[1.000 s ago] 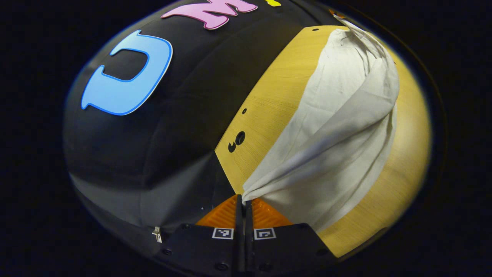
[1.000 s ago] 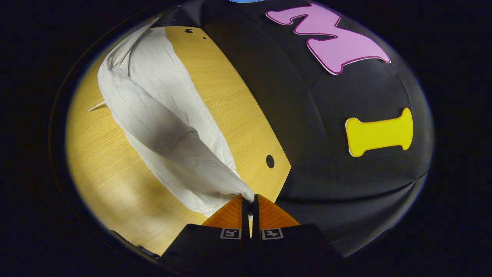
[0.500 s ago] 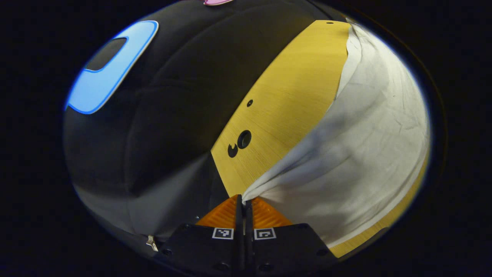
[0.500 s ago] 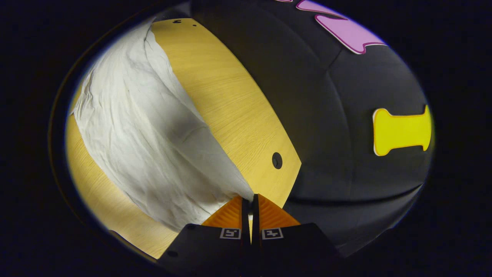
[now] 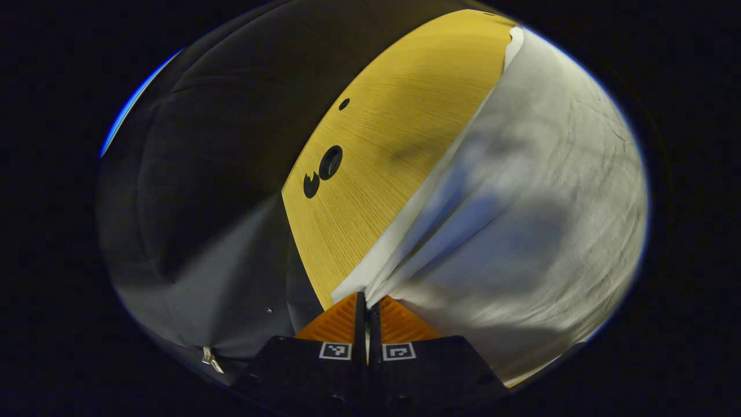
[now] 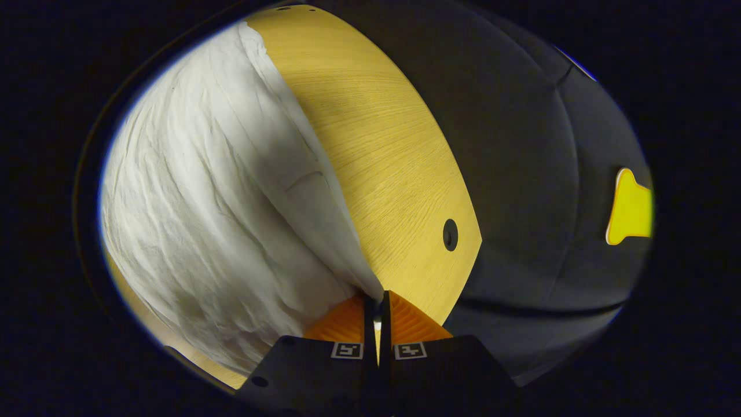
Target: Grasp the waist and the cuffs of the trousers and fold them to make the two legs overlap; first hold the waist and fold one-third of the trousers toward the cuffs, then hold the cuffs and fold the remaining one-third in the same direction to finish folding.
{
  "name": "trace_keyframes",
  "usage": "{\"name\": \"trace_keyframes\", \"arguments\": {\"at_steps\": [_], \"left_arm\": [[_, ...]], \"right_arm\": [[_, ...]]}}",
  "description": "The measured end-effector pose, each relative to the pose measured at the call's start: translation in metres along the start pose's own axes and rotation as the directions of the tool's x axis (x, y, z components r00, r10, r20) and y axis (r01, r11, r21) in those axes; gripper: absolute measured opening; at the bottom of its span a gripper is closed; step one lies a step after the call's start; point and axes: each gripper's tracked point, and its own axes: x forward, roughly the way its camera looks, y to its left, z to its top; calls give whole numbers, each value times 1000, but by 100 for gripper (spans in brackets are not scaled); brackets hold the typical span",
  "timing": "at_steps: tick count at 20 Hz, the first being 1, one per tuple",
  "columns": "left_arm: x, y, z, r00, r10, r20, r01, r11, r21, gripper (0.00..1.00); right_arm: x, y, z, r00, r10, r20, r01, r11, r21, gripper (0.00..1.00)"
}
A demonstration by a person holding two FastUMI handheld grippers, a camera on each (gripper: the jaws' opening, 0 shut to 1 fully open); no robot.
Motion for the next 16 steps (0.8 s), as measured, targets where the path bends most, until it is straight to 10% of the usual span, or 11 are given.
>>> {"name": "trace_keyframes", "arguments": {"at_steps": [16], "left_arm": [[-63, -58, -48, 1000, -20, 6, 20, 1000, -1, 5]], "right_arm": [[-34, 34, -61, 998, 23, 56, -23, 1000, -3, 5]]}}
